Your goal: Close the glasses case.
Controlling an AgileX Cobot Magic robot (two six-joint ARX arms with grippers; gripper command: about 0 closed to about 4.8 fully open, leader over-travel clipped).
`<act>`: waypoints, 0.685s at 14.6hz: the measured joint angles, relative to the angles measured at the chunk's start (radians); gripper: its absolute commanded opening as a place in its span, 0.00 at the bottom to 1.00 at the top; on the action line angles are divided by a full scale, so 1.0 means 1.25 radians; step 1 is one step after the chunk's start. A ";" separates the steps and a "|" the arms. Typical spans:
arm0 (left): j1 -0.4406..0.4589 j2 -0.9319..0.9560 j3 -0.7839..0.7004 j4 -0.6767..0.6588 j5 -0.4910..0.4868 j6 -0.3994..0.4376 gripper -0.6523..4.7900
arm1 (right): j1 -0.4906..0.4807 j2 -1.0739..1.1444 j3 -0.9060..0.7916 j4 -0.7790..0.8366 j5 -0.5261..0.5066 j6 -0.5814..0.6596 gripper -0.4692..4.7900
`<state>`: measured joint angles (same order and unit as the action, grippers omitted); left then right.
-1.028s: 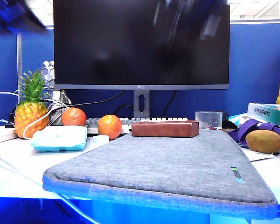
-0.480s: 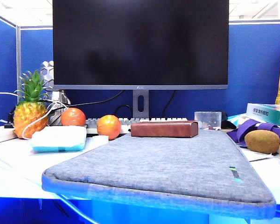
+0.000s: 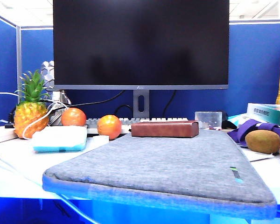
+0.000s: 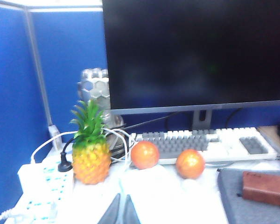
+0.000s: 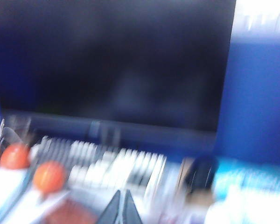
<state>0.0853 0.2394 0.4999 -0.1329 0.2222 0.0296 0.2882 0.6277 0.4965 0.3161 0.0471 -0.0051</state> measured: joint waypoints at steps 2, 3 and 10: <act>0.000 -0.121 -0.060 0.010 -0.013 -0.018 0.11 | 0.000 -0.039 -0.076 0.050 0.002 0.023 0.08; -0.001 -0.165 -0.086 0.001 -0.012 -0.032 0.11 | 0.000 -0.046 -0.093 0.057 0.002 0.027 0.08; -0.001 -0.187 -0.109 -0.134 0.017 -0.090 0.11 | 0.034 -0.421 -0.148 -0.070 0.089 0.023 0.08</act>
<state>0.0845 0.0059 0.3634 -0.3000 0.2436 -0.0830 0.3302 0.1009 0.3111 0.2283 0.1585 0.0235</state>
